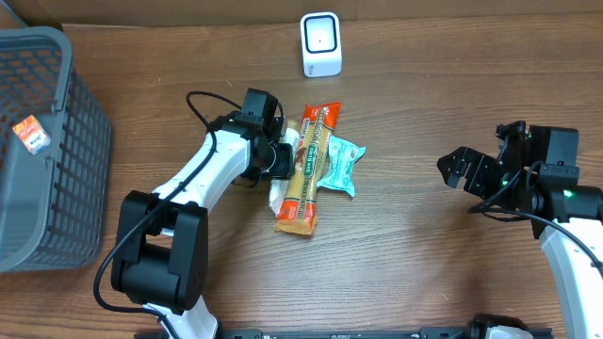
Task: Scan the item barcode
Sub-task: 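Place the white tube on the table left of the spaghetti, then reach the left gripper into the basket and grasp the orange snack packet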
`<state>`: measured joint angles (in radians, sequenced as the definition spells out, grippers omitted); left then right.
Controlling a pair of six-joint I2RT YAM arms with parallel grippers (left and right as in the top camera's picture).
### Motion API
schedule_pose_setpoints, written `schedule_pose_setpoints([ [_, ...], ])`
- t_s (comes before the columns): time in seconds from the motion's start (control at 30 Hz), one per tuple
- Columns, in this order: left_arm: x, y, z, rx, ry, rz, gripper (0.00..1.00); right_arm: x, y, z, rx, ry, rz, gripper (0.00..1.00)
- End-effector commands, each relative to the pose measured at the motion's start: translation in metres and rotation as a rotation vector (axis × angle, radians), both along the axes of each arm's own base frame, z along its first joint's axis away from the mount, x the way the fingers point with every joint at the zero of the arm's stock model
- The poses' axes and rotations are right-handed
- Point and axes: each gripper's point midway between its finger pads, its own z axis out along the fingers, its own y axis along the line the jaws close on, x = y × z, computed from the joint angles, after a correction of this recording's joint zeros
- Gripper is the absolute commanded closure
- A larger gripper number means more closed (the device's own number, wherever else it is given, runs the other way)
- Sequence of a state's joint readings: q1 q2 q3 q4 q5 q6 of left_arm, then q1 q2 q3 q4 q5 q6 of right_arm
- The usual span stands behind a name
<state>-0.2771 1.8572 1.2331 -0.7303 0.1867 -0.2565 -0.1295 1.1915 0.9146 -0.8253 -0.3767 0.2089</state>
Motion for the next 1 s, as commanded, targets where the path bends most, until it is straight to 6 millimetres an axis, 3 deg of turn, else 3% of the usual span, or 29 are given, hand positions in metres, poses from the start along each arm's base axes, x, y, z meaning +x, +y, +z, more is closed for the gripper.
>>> schedule_pose_setpoints([
  [0.0, 0.019, 0.000, 0.020, -0.010, -0.061, 0.019, 0.00, 0.007, -0.002, 0.010, -0.012, -0.028, -0.003, 0.00],
  [0.1, 0.038, -0.005, 0.062, -0.037, -0.142, -0.023, 0.00, 0.007, -0.002, 0.010, -0.012, -0.028, -0.004, 0.00],
  [0.2, 0.067, -0.004, 0.136, -0.032, -0.297, -0.075, 0.00, 0.007, -0.002, 0.010, -0.012, -0.028, -0.004, 0.00],
  [0.27, 0.086, 0.013, 0.194, 0.010, -0.417, -0.036, 0.00, 0.007, -0.002, 0.010, -0.012, -0.028, -0.003, 0.00],
  [0.37, 0.103, 0.059, 0.279, 0.113, -0.596, 0.065, 0.00, 0.006, -0.002, 0.010, -0.012, -0.028, -0.003, 0.00],
  [0.47, 0.103, 0.132, 0.355, 0.246, -0.753, 0.251, 0.00, 0.006, -0.002, 0.010, -0.012, -0.028, -0.004, 0.00],
  [0.57, 0.090, 0.209, 0.398, 0.348, -0.841, 0.443, 0.00, 0.007, -0.002, 0.009, -0.012, -0.028, -0.003, 0.00],
  [0.67, 0.073, 0.282, 0.409, 0.412, -0.856, 0.617, 0.00, 0.007, -0.002, 0.010, -0.012, -0.029, -0.003, 0.00],
  [0.73, 0.059, 0.329, 0.402, 0.439, -0.823, 0.741, 0.00, 0.007, -0.002, 0.010, -0.012, -0.028, -0.004, 0.00],
  [0.83, 0.045, 0.381, 0.378, 0.467, -0.751, 0.873, 0.00, 0.006, -0.002, 0.009, -0.011, -0.024, -0.004, 0.00],
  [0.97, 0.044, 0.431, 0.336, 0.505, -0.655, 0.933, 0.00, 0.004, -0.002, 0.008, -0.010, -0.014, -0.004, 0.00],
])
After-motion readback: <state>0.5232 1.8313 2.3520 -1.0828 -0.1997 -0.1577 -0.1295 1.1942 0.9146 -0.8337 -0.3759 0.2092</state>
